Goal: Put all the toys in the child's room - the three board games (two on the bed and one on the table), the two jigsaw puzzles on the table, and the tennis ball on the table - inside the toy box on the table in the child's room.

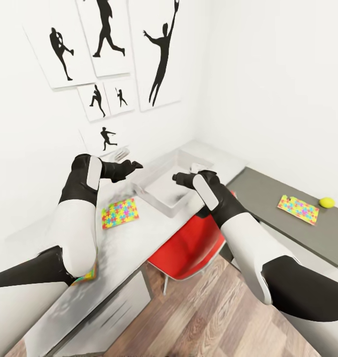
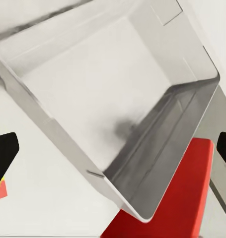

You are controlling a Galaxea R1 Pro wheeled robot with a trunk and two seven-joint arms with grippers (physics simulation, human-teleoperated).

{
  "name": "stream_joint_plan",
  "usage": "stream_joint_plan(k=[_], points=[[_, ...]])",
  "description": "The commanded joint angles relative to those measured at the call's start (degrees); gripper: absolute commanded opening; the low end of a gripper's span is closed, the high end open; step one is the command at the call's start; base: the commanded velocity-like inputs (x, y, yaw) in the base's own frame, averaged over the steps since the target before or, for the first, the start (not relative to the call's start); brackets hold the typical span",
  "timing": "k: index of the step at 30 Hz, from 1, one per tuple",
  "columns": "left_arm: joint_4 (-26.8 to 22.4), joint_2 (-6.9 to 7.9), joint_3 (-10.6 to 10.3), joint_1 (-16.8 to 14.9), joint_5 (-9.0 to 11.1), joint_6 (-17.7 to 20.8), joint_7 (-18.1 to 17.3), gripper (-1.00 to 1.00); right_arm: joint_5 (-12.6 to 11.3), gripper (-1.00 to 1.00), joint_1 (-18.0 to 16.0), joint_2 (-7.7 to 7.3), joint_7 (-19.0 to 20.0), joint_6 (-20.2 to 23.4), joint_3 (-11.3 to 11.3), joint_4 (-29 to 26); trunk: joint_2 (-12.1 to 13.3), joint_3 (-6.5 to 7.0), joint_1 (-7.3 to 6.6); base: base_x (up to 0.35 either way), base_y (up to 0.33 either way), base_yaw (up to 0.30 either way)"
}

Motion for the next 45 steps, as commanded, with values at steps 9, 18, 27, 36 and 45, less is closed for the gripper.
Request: stream_joint_plan(k=[9, 18, 27, 36, 45], points=[[-0.1, -0.06, 0.3, 0.0, 0.1, 0.5, -0.1, 1.00, -0.5, 1.00, -0.1, 0.00, -0.5, 1.2, 0.1, -0.8, -0.1, -0.12, 0.02, -0.236, 0.000, -0.203], [-0.1, -0.06, 0.3, -0.1, 0.1, 0.5, -0.1, 1.00, -0.5, 1.00, -0.1, 0.00, -0.5, 1.3, 0.1, -0.9, -0.1, -0.13, 0.02, -0.041, 0.000, -0.275], [-0.1, -0.06, 0.3, 0.0, 0.1, 0.5, -0.1, 1.00, -0.5, 1.00, -0.1, 0.00, -0.5, 1.3, 0.1, -0.9, -0.1, -0.13, 0.02, -0.177, 0.000, -0.281], [-0.1, -0.06, 0.3, -0.1, 0.1, 0.5, -0.1, 1.00, -0.5, 1.00, -0.1, 0.00, -0.6, 1.3, 0.1, -1.1, -0.1, -0.13, 0.02, -0.157, 0.000, -0.156], [0.0, -0.06, 0.2, 0.0, 0.1, 0.5, -0.1, 1.00, -0.5, 1.00, -0.1, 0.00, -0.6, 1.3, 0.1, -1.4, -0.1, -0.13, 0.02, -0.009, 0.000, -0.010]])
